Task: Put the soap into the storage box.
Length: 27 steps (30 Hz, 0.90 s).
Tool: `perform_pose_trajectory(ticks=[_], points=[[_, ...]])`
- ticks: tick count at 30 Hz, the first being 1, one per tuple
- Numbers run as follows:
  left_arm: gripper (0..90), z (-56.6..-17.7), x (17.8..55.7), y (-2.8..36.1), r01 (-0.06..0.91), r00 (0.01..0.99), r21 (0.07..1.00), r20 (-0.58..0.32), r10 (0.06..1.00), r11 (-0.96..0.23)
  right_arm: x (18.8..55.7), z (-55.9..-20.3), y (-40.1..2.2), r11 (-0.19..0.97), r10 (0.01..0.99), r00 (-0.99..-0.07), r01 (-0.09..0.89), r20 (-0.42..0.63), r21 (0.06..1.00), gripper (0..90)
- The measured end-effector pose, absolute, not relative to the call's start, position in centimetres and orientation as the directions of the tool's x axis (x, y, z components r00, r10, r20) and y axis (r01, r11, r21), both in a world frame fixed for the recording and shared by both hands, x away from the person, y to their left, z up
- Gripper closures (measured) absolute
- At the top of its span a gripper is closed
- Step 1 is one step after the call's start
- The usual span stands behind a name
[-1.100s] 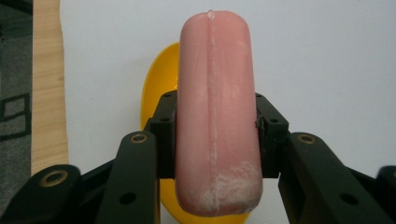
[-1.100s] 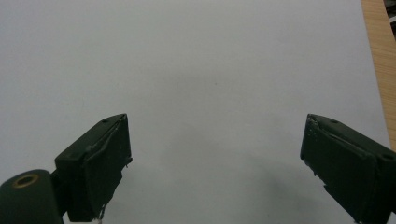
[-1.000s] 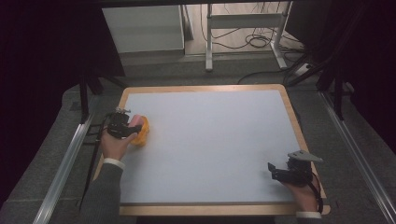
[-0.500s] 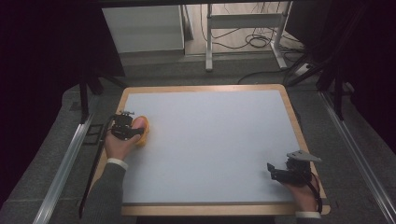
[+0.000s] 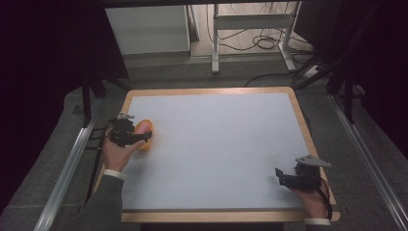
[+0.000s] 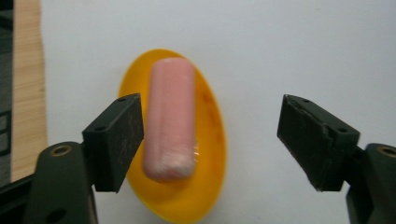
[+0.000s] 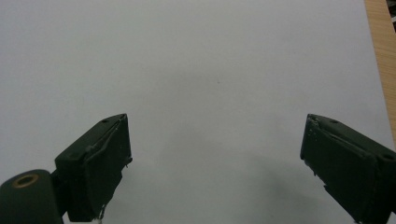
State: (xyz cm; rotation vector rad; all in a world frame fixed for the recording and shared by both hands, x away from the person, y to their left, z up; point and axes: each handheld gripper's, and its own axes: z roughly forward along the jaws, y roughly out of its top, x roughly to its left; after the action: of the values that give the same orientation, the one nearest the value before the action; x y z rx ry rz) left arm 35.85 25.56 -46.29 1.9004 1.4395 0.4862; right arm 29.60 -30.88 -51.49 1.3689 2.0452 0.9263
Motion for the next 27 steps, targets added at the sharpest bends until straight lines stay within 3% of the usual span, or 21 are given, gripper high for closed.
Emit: perform_pose_trajectory(ticks=[15,27], points=[[21.7,-47.9,31.4,23.2,0.62,0.477,0.756,-0.151,0.866,-0.209,29.5,-51.3,-30.7,0.267,0.929,-0.365,0.569,-0.052,0.778,8.2],[21.8,-50.8,29.5,21.6,0.621,0.534,0.744,-0.173,0.828,-0.246,29.4,-51.1,-30.7,0.266,0.93,-0.364,0.564,-0.053,0.782,8.2]])
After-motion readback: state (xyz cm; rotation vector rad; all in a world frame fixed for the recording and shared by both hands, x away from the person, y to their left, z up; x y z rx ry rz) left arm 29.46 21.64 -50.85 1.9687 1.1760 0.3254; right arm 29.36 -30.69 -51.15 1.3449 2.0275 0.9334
